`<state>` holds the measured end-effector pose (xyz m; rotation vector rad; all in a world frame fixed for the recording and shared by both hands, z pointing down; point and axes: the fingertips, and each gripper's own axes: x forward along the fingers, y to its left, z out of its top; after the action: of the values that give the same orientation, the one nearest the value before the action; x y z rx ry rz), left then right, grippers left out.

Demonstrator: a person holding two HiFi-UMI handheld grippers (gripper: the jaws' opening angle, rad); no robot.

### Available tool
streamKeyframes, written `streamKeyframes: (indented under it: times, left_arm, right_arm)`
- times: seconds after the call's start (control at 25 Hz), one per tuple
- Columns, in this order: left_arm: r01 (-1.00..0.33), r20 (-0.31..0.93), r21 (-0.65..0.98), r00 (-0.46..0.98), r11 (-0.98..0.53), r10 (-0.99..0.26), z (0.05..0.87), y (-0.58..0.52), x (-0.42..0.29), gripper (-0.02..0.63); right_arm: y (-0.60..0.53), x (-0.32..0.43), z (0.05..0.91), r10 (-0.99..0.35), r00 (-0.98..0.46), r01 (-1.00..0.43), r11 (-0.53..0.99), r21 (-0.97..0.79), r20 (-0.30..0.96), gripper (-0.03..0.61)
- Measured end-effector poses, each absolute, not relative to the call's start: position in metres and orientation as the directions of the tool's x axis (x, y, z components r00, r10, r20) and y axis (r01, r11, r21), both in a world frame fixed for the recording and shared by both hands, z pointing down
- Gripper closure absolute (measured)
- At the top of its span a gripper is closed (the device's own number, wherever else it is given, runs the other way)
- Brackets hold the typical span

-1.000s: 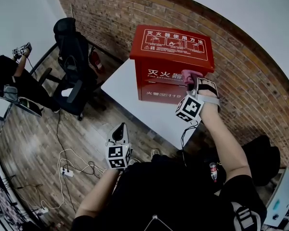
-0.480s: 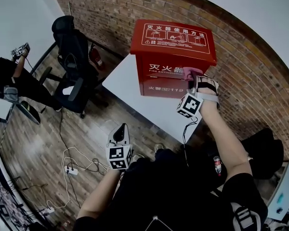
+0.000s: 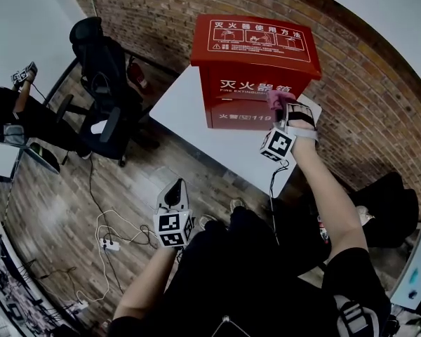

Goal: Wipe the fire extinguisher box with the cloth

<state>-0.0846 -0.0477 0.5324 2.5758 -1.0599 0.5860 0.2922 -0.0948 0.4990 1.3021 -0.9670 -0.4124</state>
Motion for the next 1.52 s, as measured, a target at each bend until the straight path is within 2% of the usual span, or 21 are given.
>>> streamKeyframes:
  times: [1.52]
  left_arm:
    - [-0.798,0.494,0.113,0.561,-0.591,-0.664,0.554,-0.03,-0.052,0.586]
  right_arm:
    - [-0.094,0.289,0.593,-0.714,0.456,-0.372,0.389,0.843,0.531,0.469]
